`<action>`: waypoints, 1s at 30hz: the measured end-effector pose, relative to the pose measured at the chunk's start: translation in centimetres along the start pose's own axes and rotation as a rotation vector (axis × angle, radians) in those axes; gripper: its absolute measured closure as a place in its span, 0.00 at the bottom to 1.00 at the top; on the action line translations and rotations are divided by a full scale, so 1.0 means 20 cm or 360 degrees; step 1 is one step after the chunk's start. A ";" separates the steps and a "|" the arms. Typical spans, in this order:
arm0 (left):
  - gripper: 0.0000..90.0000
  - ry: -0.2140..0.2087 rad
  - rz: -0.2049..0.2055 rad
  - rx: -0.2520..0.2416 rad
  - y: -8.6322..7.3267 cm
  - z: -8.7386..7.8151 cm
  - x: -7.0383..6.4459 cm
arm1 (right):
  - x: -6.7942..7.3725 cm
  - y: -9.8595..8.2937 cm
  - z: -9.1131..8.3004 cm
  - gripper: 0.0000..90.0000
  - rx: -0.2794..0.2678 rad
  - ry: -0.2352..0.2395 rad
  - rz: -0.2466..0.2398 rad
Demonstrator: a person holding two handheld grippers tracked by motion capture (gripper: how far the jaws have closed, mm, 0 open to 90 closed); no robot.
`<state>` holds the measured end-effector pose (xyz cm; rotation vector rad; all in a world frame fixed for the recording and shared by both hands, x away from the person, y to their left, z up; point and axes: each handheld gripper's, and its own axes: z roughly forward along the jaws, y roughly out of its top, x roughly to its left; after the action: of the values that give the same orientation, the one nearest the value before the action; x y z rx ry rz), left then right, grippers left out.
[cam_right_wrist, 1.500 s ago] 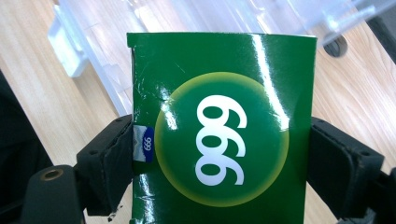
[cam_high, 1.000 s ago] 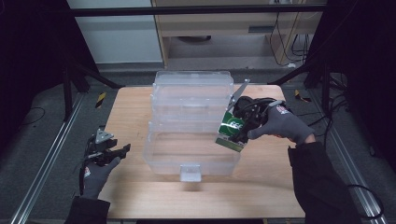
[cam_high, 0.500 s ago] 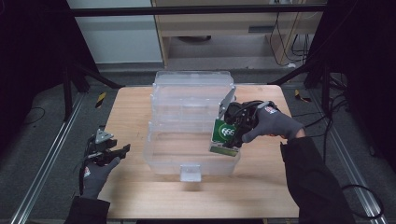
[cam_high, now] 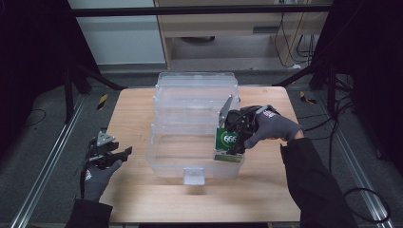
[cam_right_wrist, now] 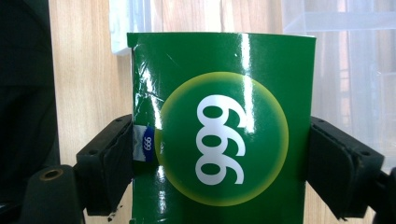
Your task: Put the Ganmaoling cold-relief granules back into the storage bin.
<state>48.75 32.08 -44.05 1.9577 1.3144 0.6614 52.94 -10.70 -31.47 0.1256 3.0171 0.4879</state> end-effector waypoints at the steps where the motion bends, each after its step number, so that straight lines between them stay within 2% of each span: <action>1: 0.43 -0.0001 0.0002 0.0002 0.00 0.00 0.00 | 0.00 0.00 0.01 0.19 0.0001 -0.0002 -0.0006; 10: 0.43 0.0001 0.0001 0.0004 0.00 0.00 0.00 | 0.00 0.00 0.07 0.19 0.0075 0.0006 -0.0031; 24: 0.43 0.0001 0.0005 0.0012 0.00 0.01 0.00 | -0.01 0.00 0.10 0.19 0.0089 0.0028 -0.0065; 30: 0.43 0.0001 0.0007 0.0012 0.00 0.01 0.00 | -0.01 0.00 0.12 0.19 0.0070 0.0036 -0.0078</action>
<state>48.78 32.02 -44.19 1.9670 1.3152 0.6597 53.31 -10.06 -33.69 0.0490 3.0455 0.4222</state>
